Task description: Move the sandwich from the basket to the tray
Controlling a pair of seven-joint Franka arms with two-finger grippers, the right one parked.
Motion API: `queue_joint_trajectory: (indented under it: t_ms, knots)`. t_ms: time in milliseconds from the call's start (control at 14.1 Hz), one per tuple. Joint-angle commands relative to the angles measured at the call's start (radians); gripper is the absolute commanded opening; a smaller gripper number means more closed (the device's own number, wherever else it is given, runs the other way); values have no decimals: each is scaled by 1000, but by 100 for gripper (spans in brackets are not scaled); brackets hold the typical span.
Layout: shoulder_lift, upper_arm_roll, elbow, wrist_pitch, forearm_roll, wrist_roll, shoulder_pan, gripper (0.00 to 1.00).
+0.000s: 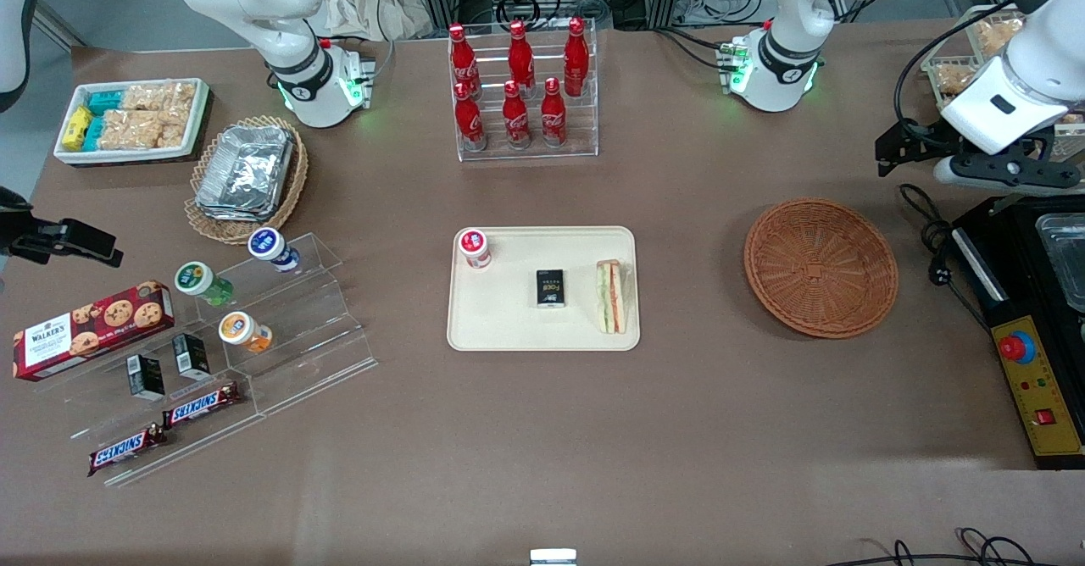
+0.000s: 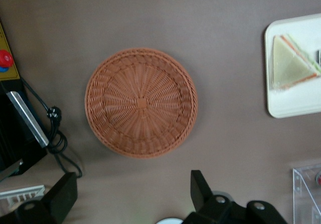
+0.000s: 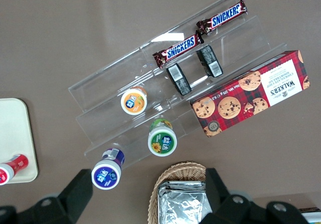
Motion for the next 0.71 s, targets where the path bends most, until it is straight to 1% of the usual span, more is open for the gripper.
queue_joint_trajectory:
  t_ms: [0,496,638]
  knots:
    - [89,-3,98,-83,26,11,-8,100]
    - [98,8,101,-85,21,-6,-8,100]
    - [99,17,104,-83,12,-65,-8,100]
